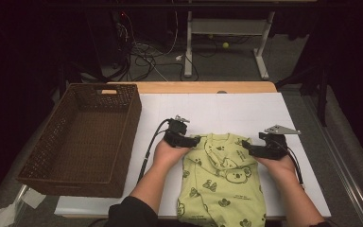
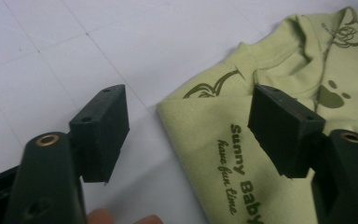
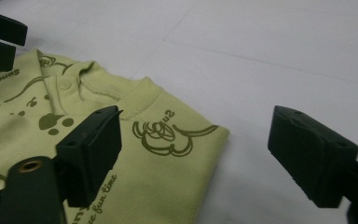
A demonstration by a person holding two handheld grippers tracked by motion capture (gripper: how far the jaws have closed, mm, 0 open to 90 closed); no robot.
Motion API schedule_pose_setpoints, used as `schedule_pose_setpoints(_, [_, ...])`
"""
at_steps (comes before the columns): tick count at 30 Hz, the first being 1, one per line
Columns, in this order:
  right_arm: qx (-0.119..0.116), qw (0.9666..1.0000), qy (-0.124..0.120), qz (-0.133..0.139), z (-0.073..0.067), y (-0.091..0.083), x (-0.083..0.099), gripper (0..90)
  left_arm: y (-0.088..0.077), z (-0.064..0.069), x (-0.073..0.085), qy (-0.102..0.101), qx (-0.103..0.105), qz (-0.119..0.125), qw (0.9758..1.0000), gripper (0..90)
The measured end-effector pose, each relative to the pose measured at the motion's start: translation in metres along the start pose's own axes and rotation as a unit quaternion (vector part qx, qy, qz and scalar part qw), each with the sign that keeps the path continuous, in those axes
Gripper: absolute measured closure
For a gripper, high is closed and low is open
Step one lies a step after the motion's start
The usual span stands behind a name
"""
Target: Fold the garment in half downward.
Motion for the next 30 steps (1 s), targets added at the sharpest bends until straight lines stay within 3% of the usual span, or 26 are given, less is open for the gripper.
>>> schedule_pose_setpoints(4, [-0.007,0.9999,0.007,-0.005,0.003,0.004,0.002,31.9,0.004,-0.005,0.001,-0.004,0.001,-0.004,1.0000,30.6])
schedule_pose_setpoints(9, [-0.002,0.9993,0.020,-0.032,0.008,0.013,0.009,44.6,0.004,-0.008,0.000,-0.006,-0.006,0.000,1.0000,39.4])
schedule_pose_setpoints(12, [0.003,0.9991,0.020,-0.039,0.008,0.015,0.010,50.9,0.005,-0.005,0.002,0.009,-0.011,-0.004,0.9999,47.1])
schedule_pose_setpoints(16, [0.006,0.9986,0.007,-0.053,0.006,0.017,0.012,52.4,0.005,-0.002,0.005,0.019,-0.011,-0.004,0.9998,52.8])
schedule_pose_setpoints(19, [0.008,0.9985,-0.006,-0.054,0.003,0.017,0.012,55.4,0.006,0.001,0.008,0.027,-0.028,0.011,0.9992,54.1])
schedule_pose_setpoints(23, [0.015,0.9980,-0.022,-0.057,0.001,0.018,0.013,59.5,0.006,0.005,0.009,0.014,-0.039,0.009,0.9991,60.6])
schedule_pose_setpoints(30, [0.008,0.9982,-0.011,-0.058,0.000,0.019,0.012,69.1,0.005,0.003,0.009,-0.001,-0.038,0.010,0.9992,71.5])
Point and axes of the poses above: each handheld gripper's, and its own axes: y roughly forward along the jaws, x roughly out of its underside, z roughly to its right, the point moved 8 cm from there along y, roughly forward along the jaws, and after that the axes turned 4 degrees about -y, right-handed, at the moved point
